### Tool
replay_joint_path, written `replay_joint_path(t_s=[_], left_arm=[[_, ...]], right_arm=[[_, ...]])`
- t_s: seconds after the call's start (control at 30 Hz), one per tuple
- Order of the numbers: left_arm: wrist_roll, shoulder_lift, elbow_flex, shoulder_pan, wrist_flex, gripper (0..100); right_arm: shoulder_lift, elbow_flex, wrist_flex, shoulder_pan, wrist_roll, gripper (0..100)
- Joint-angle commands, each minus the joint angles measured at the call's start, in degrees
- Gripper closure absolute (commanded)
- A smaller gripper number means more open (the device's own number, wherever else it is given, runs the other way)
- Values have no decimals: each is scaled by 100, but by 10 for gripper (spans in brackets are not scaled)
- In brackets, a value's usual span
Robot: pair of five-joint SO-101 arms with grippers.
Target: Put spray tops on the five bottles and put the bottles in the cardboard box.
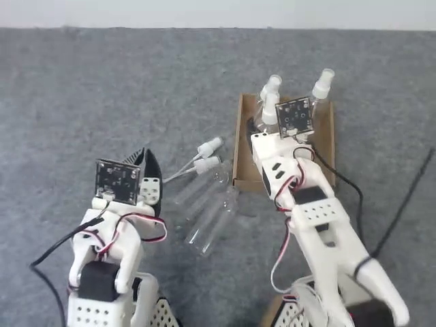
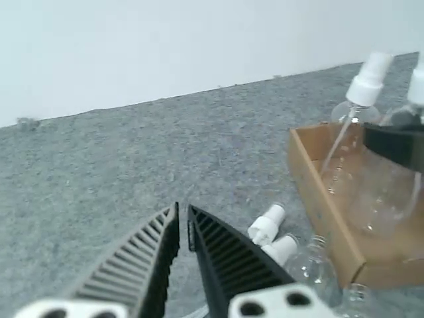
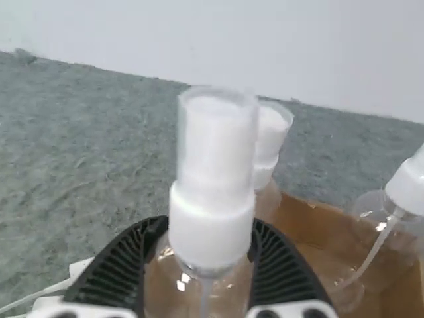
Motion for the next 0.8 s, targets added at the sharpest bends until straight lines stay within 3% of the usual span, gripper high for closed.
replay_joint_path(t_s=[0.0, 0.37, 0.77], left_arm=[[-9, -88, -31, -158, -299, 988], [-9, -88, -22, -149, -273, 988], [-9, -88, -22, -149, -273, 988]], right_arm=[[286, -264, -602, 66, -62, 992], [1349, -264, -1499, 66, -35, 992], [1578, -281, -1490, 31, 88, 989]])
